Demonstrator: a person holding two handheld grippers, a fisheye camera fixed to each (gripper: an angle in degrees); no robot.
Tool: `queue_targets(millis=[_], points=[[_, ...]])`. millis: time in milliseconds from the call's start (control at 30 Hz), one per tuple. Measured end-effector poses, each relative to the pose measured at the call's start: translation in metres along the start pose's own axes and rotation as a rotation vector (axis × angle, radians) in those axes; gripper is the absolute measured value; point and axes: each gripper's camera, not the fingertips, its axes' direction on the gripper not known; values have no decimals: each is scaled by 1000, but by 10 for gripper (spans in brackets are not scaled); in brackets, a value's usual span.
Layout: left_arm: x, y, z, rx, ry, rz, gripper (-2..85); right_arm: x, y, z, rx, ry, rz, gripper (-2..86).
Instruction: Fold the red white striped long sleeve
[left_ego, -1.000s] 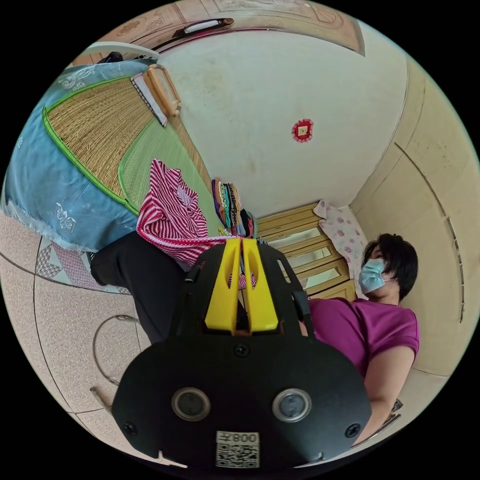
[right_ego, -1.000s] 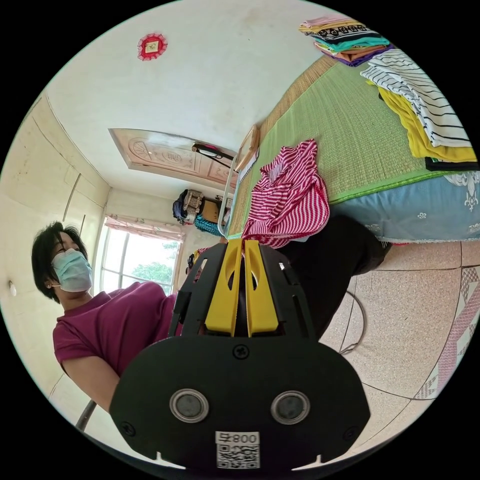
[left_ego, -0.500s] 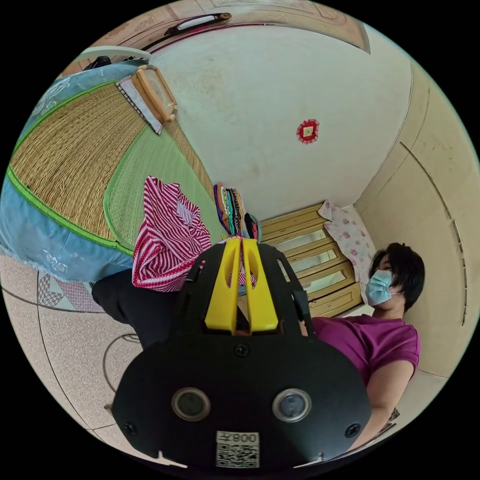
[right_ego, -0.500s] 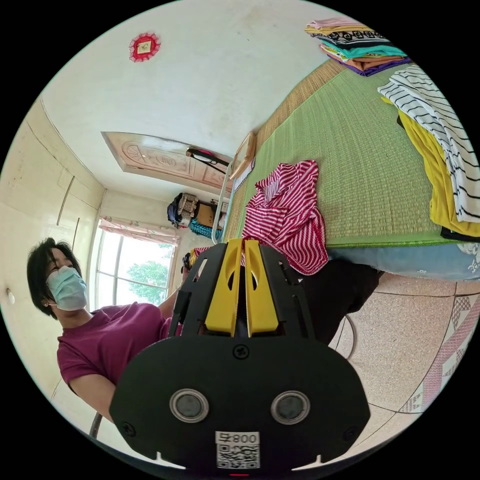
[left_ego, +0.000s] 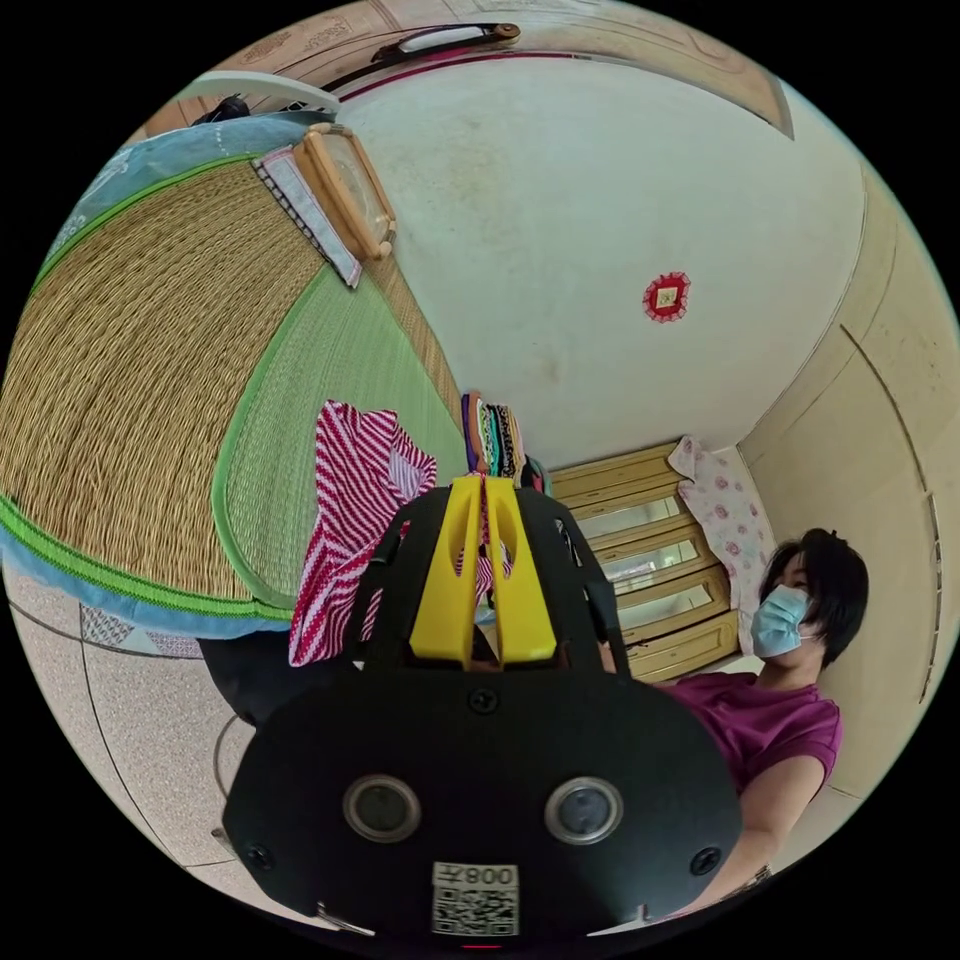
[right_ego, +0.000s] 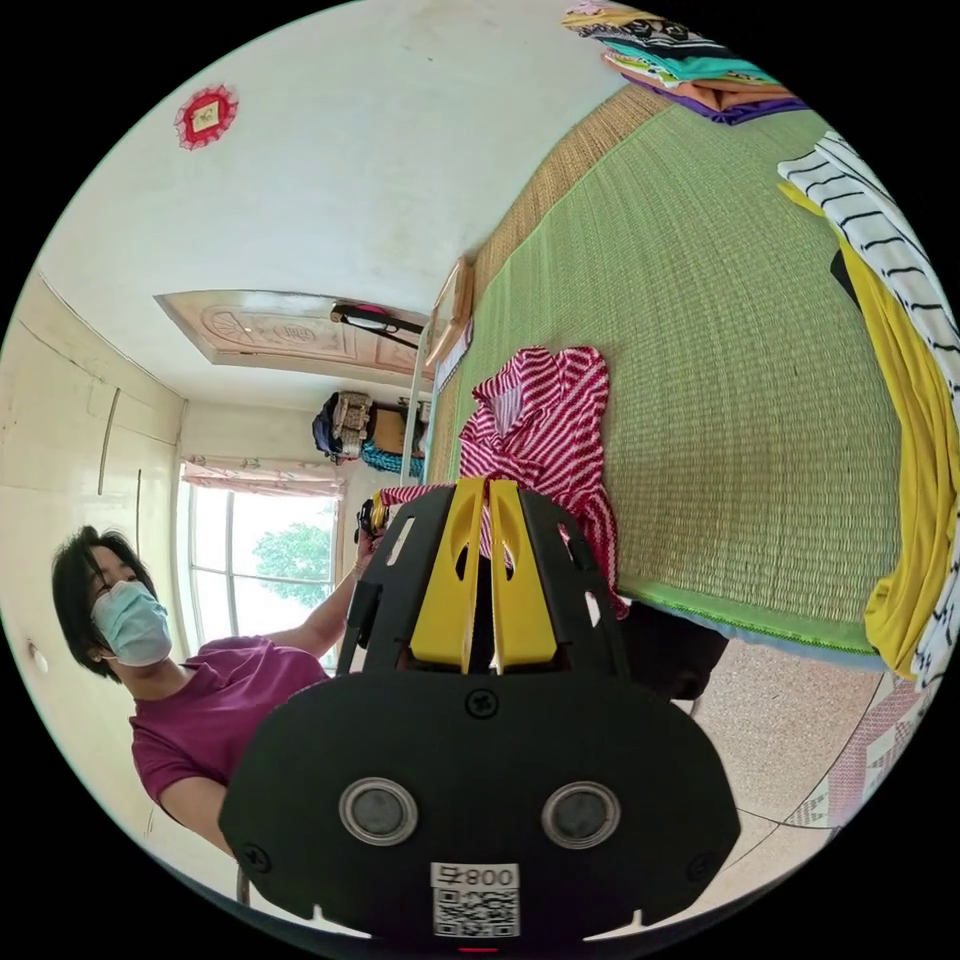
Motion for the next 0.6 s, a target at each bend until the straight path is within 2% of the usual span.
queue_targets(millis=[600], points=[[-88,-133,72,-3,-68,-88,5,43,-138,35,-63,33,83,4]])
